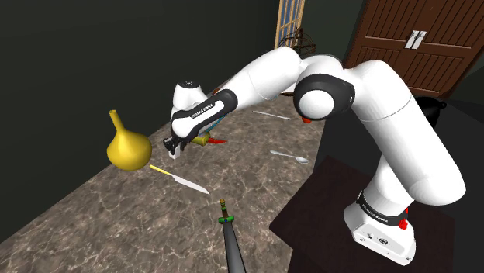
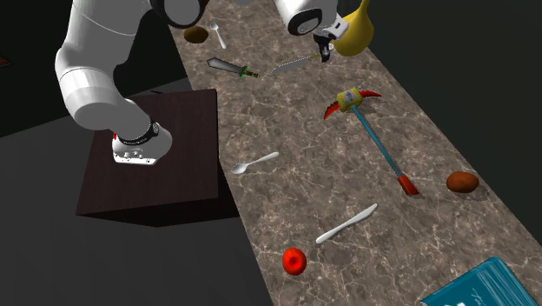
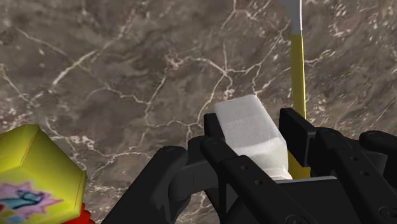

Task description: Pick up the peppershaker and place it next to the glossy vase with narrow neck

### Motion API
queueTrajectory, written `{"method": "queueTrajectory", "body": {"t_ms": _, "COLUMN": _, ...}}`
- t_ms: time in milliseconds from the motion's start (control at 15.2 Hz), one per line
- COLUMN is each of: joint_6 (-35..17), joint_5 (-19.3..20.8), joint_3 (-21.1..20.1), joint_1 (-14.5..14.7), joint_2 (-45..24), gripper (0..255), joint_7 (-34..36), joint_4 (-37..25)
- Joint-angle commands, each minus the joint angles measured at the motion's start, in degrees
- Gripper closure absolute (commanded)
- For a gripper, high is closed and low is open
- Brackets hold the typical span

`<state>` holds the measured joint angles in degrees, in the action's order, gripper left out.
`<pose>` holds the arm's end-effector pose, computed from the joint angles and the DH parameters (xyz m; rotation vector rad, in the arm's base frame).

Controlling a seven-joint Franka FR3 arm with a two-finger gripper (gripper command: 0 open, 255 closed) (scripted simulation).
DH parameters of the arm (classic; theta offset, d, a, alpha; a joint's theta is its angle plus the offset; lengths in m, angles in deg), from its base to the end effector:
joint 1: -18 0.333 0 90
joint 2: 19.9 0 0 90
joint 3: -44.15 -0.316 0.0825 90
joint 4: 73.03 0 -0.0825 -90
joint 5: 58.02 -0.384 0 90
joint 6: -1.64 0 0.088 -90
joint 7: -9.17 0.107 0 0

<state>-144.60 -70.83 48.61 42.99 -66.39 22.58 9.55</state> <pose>0.7005 0.2728 0.2377 -2.9338 0.0147 -0.3857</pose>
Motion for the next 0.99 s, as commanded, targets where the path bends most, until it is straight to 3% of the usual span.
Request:
{"method": "queueTrajectory", "body": {"t_ms": 0, "joint_6": -0.9, "joint_5": -0.2, "joint_3": -0.2, "joint_1": -0.2, "joint_2": -1.0, "gripper": 255, "joint_7": -0.3, "joint_4": -0.2}}
{"method": "queueTrajectory", "body": {"t_ms": 924, "joint_6": -4.0, "joint_5": -0.7, "joint_3": -0.8, "joint_1": -0.6, "joint_2": -5.3, "gripper": 255, "joint_7": -0.9, "joint_4": -1.4}}
